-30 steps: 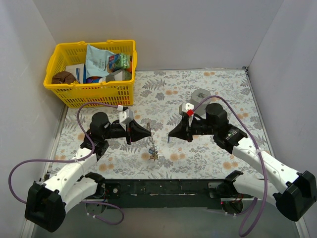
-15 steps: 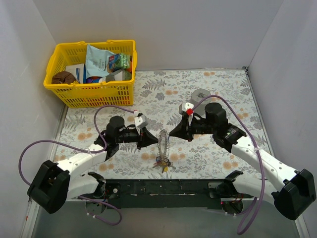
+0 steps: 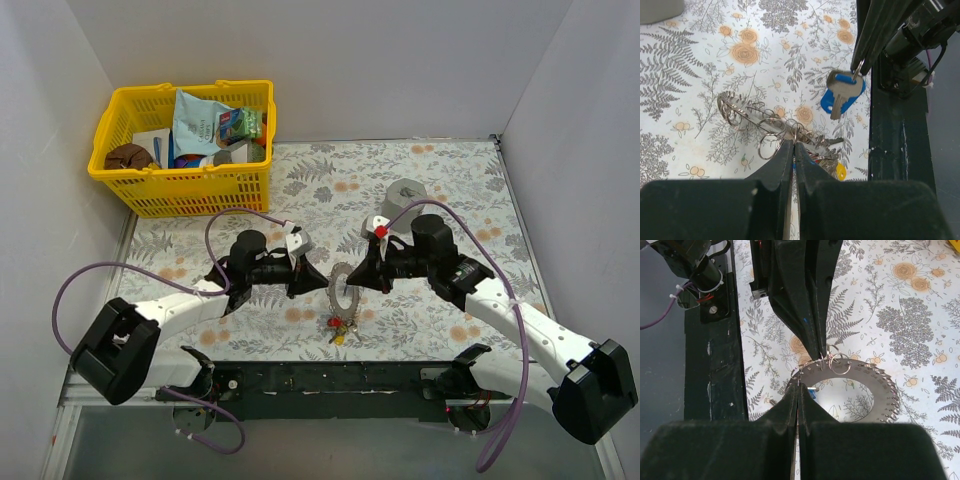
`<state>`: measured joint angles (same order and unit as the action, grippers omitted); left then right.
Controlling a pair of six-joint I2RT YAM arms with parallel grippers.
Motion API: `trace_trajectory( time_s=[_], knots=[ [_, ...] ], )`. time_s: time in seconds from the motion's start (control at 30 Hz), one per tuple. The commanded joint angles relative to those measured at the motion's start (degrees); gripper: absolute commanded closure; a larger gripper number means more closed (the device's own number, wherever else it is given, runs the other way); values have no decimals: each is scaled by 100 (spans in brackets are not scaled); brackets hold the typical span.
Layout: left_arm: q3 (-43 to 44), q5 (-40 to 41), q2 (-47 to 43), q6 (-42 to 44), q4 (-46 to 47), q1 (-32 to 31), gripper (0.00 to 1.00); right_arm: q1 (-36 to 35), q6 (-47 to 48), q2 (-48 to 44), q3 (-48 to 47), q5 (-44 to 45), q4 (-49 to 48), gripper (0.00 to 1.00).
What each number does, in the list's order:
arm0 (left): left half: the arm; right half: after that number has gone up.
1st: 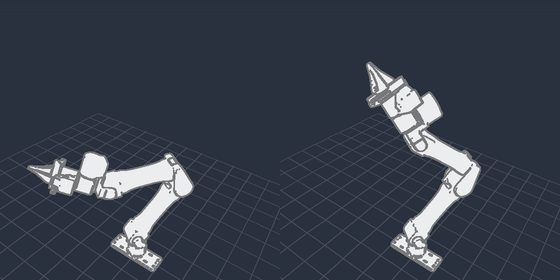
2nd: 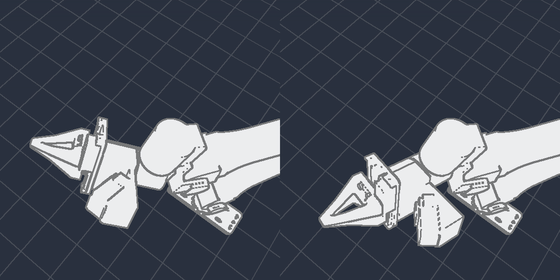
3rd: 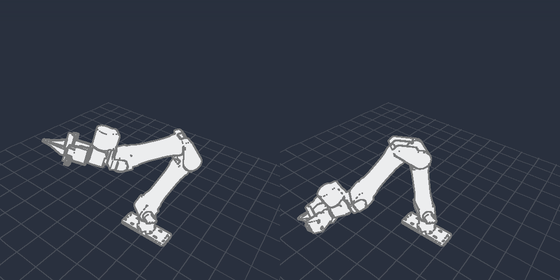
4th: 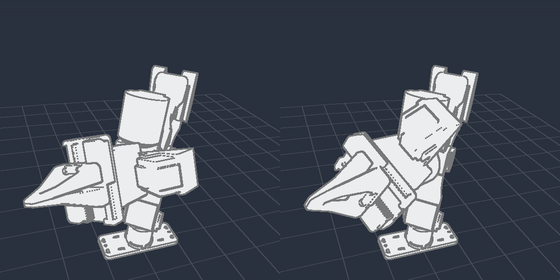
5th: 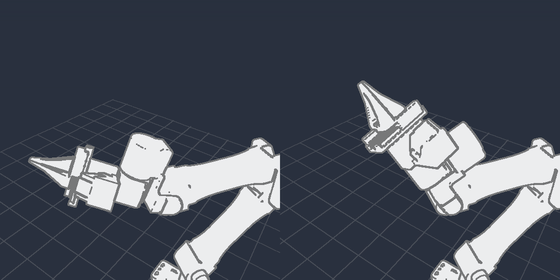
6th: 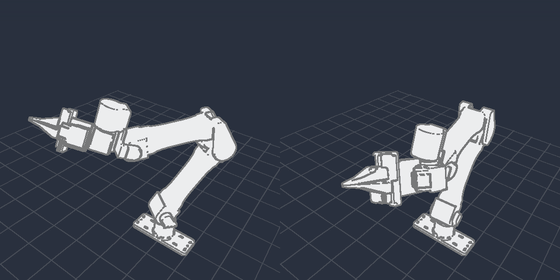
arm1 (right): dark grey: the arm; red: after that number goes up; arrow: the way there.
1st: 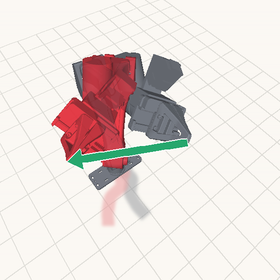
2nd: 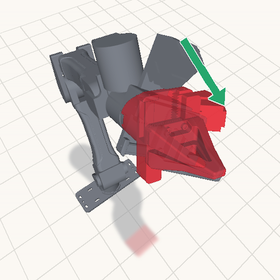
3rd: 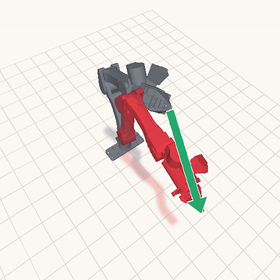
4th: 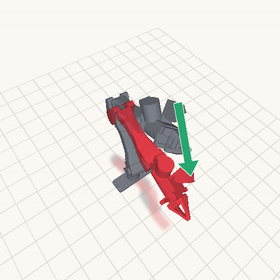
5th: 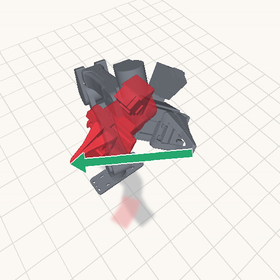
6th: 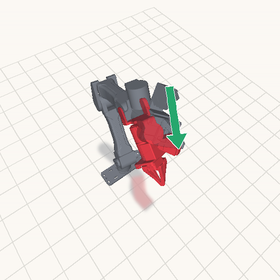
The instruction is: Put the keys on the keyring
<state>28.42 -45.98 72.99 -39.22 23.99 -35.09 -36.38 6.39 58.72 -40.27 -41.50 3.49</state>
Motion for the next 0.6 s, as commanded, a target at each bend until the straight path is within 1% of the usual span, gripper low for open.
trace_trajectory(
  time_s=[0.0, 0.03, 0.13, 0.17, 0.27, 0.33, 0.4, 0.53, 0.57],
  knots=[
    [374, 88, -398, 187, -333, -50, 100, 26, 28, 17, -104, -201, -103, 99],
    [348, 150, -539, 213, -403, -50, 100, 26, 3, -9, -78, -149, -198, 99],
    [391, 676, -1110, 318, -1026, -50, 100, 26, 37, -10, -138, -175, -235, 99],
    [479, 826, -1233, 441, -1558, -59, 100, 26, 55, -10, -156, -183, -208, 99],
    [795, 994, -1594, 591, -2360, -50, 100, 35, 64, -36, -113, -192, -234, 99],
    [962, 1056, -1761, 635, -2618, -50, 100, 43, 20, -36, -60, -227, -296, 99],
    [1016, 1073, -1719, 679, -2706, -50, 100, 52, 2, -27, -16, -271, -461, 99],
    [1095, 986, -1034, 810, -2759, -59, 100, 61, -68, 43, 81, -306, -586, 99],
    [1017, 951, -650, 820, -2620, -51, 100, 61, -59, 52, 90, -324, -569, 99]
  ],
)
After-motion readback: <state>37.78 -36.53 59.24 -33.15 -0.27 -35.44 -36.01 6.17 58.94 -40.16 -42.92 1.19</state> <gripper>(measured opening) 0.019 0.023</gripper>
